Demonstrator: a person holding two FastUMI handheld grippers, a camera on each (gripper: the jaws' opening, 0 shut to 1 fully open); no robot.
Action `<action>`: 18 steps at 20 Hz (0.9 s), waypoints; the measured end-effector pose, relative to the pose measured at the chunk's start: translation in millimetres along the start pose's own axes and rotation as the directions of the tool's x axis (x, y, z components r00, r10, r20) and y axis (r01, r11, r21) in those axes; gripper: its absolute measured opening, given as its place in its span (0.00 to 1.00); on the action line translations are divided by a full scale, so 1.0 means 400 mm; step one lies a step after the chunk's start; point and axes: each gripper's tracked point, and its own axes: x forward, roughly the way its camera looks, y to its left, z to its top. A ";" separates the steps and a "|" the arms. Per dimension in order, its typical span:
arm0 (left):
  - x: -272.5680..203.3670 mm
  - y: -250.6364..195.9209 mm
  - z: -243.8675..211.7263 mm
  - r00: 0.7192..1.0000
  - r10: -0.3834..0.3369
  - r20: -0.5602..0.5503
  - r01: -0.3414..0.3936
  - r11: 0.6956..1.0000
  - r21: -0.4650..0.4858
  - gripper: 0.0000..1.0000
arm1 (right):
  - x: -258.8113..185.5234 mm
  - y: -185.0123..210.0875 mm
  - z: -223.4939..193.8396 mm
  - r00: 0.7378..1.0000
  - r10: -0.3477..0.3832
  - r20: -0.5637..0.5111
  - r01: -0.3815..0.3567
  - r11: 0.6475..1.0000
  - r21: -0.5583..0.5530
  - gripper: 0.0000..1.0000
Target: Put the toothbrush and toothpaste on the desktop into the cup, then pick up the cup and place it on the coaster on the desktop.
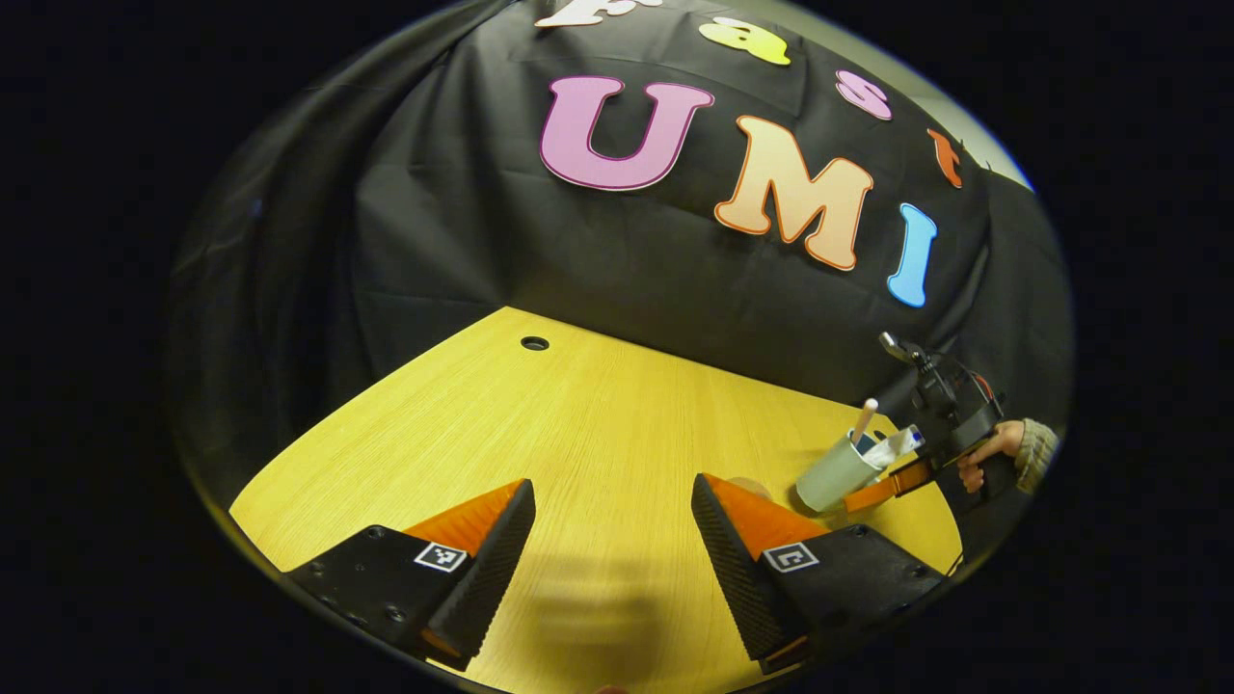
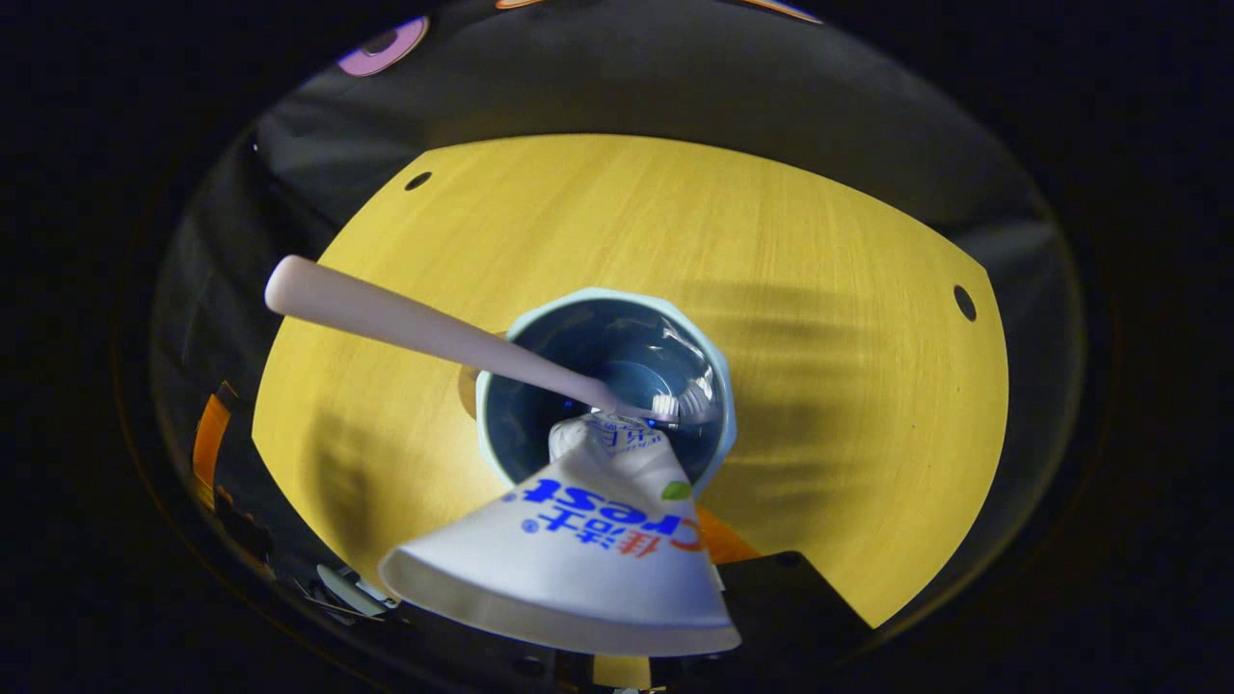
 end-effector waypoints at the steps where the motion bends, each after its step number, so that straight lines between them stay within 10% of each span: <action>1: -0.002 0.004 0.003 1.000 0.004 0.002 -0.004 1.000 0.004 0.95 | 0.003 -0.001 0.000 1.000 0.014 0.005 -0.014 1.000 -0.014 0.38; 18: -0.034 0.085 -0.045 0.996 0.059 -0.062 -0.061 0.997 -0.044 0.95 | -0.010 -0.015 0.006 0.997 -0.004 -0.076 -0.006 0.992 -0.126 0.41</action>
